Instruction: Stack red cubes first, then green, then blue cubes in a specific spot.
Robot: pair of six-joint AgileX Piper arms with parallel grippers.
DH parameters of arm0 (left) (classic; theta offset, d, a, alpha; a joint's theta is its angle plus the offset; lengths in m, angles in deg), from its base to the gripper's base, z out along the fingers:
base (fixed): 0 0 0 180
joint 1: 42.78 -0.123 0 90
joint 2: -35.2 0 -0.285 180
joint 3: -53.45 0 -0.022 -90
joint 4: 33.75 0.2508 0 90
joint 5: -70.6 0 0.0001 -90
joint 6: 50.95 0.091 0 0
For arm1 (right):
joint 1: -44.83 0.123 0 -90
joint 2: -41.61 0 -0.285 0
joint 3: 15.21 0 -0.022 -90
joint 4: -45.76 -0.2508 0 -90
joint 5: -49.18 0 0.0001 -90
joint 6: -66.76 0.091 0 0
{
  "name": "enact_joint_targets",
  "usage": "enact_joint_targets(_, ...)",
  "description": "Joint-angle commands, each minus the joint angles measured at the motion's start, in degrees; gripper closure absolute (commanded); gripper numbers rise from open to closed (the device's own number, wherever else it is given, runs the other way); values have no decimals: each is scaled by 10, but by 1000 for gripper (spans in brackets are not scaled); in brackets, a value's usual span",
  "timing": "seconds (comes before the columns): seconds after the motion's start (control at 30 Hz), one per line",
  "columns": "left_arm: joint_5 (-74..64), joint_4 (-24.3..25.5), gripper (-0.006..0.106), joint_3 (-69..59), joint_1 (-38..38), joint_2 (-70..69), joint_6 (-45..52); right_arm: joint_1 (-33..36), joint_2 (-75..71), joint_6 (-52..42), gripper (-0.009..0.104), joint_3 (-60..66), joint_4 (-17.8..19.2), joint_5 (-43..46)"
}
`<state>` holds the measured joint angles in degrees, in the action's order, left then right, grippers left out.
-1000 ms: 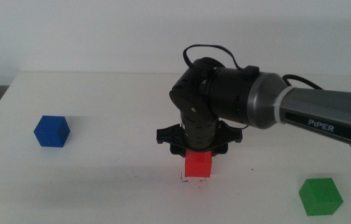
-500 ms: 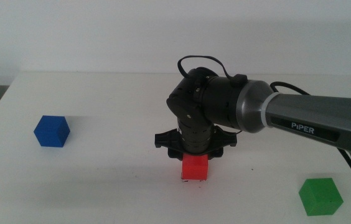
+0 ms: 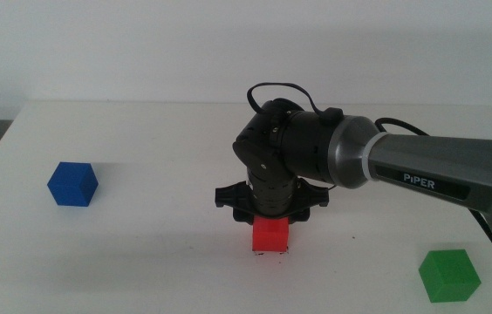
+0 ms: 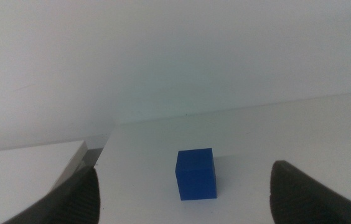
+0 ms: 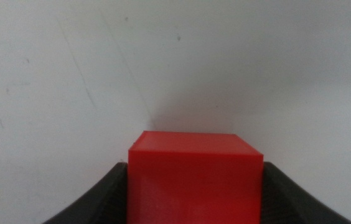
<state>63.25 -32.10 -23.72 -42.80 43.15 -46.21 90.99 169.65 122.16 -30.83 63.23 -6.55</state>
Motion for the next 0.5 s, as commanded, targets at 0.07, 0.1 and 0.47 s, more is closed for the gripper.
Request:
enact_joint_targets(0.07, 8, 0, 7, 0, -1, -2, -1, -5, 0, -10, 78, 1, 9, -3)
enact_joint_targets(0.1, 8, 0, 7, 0, -1, -2, -1, -5, 0, -10, 78, 1, 9, -3)
enact_joint_targets(0.47, 8, 0, 7, 0, -1, -2, -1, -5, 12, -10, 78, 1, 13, -4)
